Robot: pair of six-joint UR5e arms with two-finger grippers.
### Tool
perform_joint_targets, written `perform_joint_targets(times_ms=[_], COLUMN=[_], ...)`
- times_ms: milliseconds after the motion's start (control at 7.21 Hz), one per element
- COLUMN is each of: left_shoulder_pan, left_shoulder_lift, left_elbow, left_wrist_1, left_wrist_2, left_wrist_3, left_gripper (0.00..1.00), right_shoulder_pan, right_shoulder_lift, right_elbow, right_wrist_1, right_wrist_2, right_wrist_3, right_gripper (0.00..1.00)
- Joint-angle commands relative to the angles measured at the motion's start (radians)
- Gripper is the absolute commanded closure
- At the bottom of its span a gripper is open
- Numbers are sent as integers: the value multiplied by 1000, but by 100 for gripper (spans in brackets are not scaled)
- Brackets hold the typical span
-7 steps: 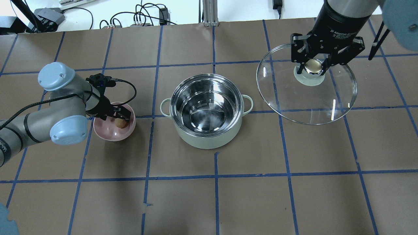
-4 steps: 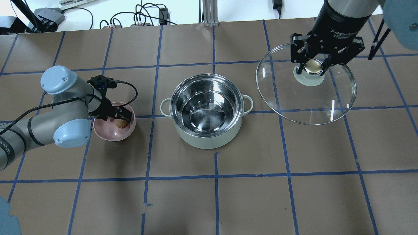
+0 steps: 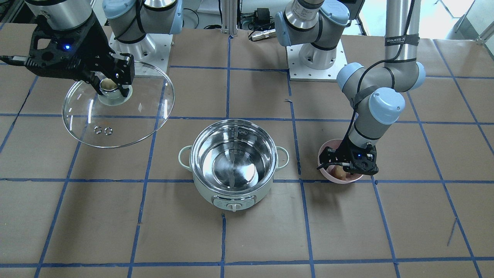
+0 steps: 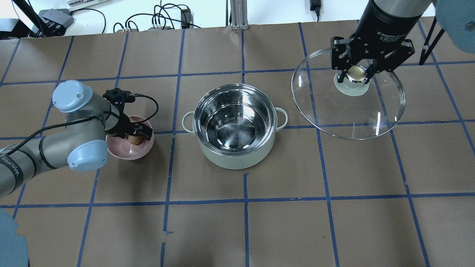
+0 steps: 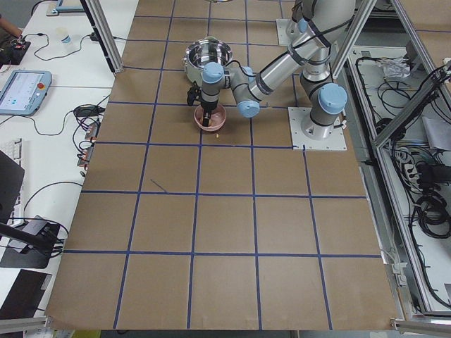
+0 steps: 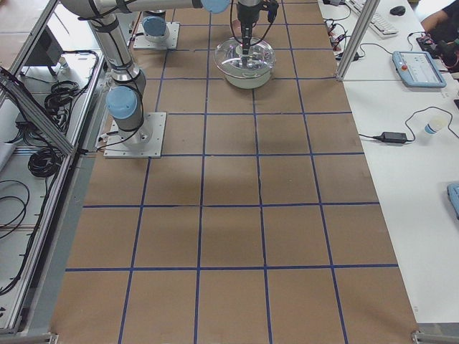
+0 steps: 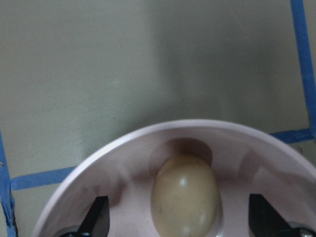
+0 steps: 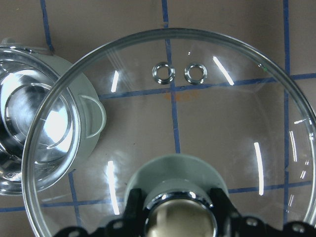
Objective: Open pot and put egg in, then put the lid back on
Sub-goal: 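Lower the left gripper into the pink bowl and close it on the egg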
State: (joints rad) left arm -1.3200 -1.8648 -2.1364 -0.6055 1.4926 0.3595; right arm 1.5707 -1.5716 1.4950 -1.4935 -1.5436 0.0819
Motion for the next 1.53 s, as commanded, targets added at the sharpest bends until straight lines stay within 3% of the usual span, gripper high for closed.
perform_joint_targets(times_ms=[0,971,1387], left_shoulder_pan=[-4,-4,-4], left_shoulder_lift=[1,7,7], left_elbow=[1,1,4], left_wrist_1=[0,1,0], left_wrist_2=[6,3,3], left_wrist_3=[-4,-46,-48], left_gripper=[12,65,70], right_shoulder_pan=[-1,0,0], right_shoulder_lift=[1,2,2], right_elbow=[-4,-1,-1], right_wrist_1=[9,7,7], right_wrist_2=[0,8,7], right_wrist_3=[-34,-85,-90], right_gripper=[94,95,95])
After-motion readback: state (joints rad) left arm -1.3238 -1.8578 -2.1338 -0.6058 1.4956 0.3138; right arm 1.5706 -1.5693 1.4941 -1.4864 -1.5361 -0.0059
